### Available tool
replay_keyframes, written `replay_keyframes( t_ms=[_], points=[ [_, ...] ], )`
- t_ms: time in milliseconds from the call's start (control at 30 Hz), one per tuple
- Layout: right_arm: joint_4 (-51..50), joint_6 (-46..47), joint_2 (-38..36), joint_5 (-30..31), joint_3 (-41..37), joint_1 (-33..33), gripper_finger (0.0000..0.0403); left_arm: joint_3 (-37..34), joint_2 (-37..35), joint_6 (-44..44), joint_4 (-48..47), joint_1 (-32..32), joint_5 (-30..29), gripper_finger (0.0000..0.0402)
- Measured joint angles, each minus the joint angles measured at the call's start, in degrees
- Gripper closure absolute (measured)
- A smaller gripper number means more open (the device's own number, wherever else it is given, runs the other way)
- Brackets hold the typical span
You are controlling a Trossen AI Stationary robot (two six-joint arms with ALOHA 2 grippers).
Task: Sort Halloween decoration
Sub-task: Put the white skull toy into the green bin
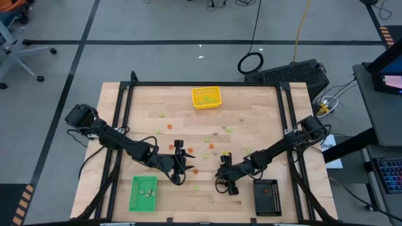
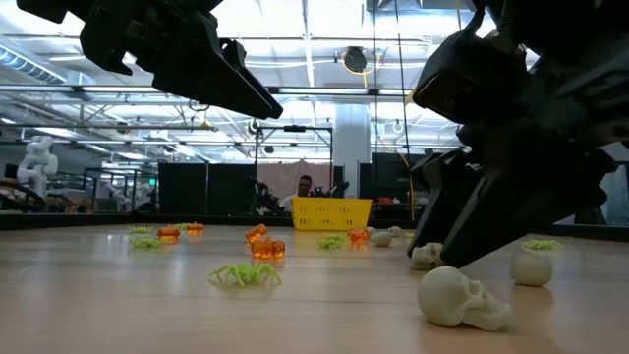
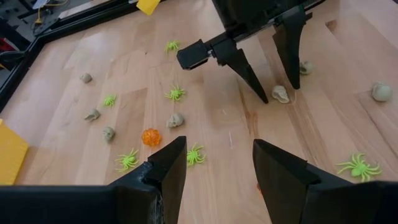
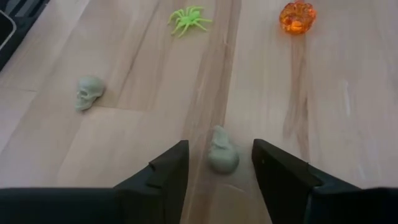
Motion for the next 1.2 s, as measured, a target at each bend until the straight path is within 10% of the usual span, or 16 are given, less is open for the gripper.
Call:
replay_keyframes(
  t_ms=[667,1200],
  points=[
    [1.7,-1.5,3.1,1.5,0.2,-0.1,0.0338,0.0,0.0,0.0,0.0,0.0,0.0,0.0220],
    [-2.5,-5.6,3.2,1.1,0.0,0.3,0.0286,0.0,0.0,0.0,0.0,0.0,0.0,0.0220]
  ],
)
